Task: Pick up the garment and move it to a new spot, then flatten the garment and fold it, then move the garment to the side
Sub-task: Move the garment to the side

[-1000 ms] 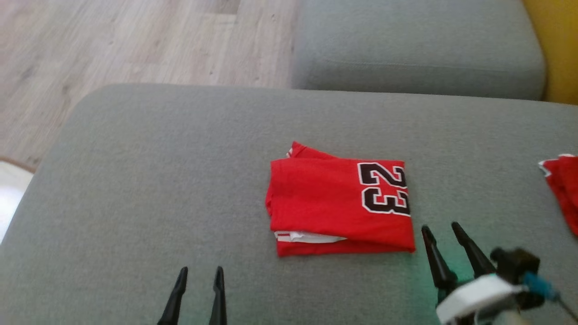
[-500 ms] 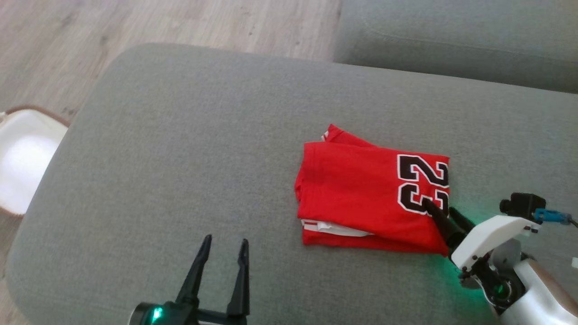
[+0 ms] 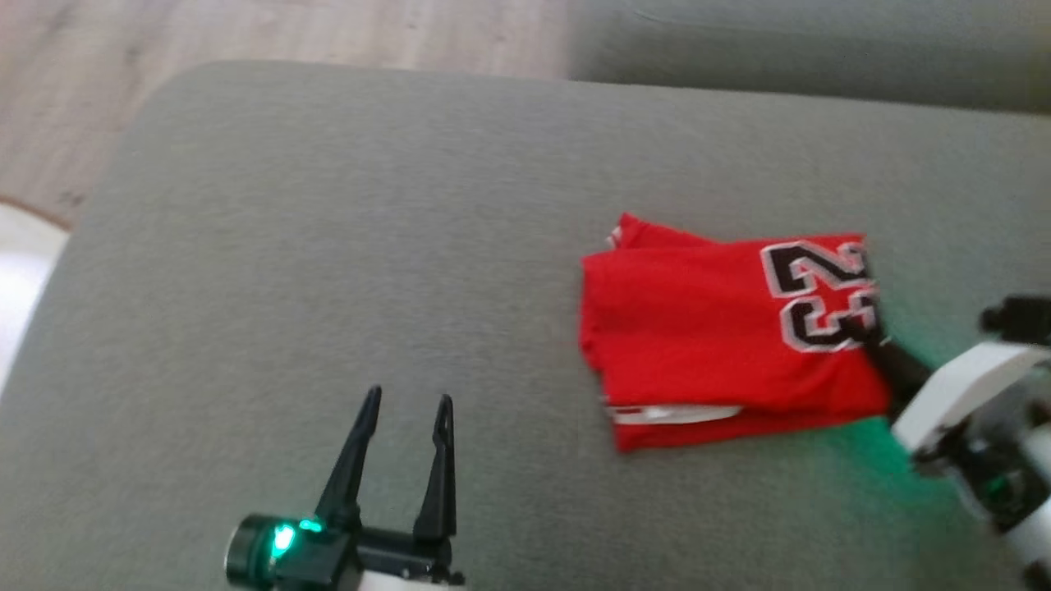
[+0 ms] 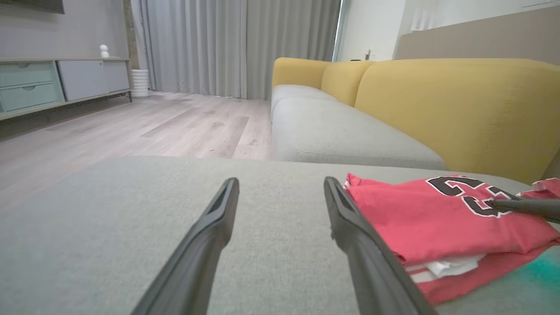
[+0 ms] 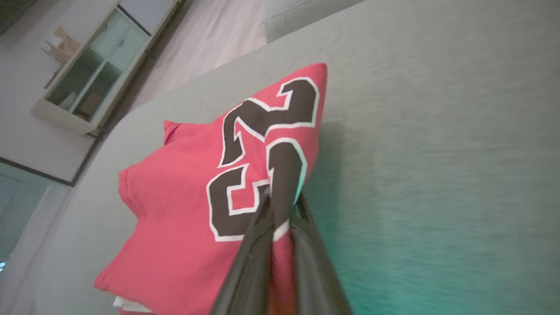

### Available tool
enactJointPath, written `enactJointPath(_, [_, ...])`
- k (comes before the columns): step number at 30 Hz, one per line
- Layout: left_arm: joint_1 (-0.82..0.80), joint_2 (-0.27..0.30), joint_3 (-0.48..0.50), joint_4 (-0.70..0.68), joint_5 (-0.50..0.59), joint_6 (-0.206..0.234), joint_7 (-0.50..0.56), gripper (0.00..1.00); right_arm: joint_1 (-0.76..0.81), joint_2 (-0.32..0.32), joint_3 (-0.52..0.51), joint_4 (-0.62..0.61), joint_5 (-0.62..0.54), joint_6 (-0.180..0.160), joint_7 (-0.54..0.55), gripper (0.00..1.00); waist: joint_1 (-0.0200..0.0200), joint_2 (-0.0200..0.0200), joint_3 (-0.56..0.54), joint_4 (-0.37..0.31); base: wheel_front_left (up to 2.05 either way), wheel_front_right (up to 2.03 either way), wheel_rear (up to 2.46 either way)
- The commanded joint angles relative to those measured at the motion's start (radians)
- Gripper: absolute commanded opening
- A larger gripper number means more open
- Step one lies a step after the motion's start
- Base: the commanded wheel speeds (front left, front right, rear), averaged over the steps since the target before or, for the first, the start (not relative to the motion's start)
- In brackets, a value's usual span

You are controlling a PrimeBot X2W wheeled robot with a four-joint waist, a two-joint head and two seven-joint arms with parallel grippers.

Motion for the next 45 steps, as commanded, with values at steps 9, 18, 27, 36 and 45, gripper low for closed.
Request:
enactJointPath(9, [-0.133,-0.008,0.037,-0.096,0.024,-0.004,-0.009,1.00,-0.116,-0.337,-0.058,-0.116,-0.081,0.003,0.055,0.00,0.0000,0.0000,0.175,-0.188,0.00,0.00,0.00])
enactJointPath(18, [-0.204,-0.008,0.037,-0.092,0.038,-0.016,-0.009,1.00,-0.102,-0.588,-0.236,-0.138,-0.142,0.003,0.108,0.00,0.0000,0.0000,0.275,-0.230,0.00,0.00,0.00])
enactJointPath(27, [-0.231,-0.008,0.030,-0.079,0.031,-0.018,-0.009,1.00,-0.028,-0.639,-0.374,-0.131,-0.207,0.003,0.152,1.00,0.0000,0.0000,0.277,-0.222,0.00,0.00,0.00])
enactJointPath(36, [-0.190,-0.008,0.034,-0.036,0.013,-0.021,-0.009,1.00,0.053,-0.367,-0.399,-0.266,-0.329,0.003,0.161,1.00,0.0000,0.0000,0.143,-0.186,0.00,0.00,0.00])
enactJointPath(45, [-0.088,-0.008,0.055,0.038,-0.017,-0.024,-0.009,1.00,0.182,-0.005,-0.237,-0.285,-0.459,0.003,-0.023,1.00,0.0000,0.0000,-0.037,-0.119,0.00,0.00,0.00])
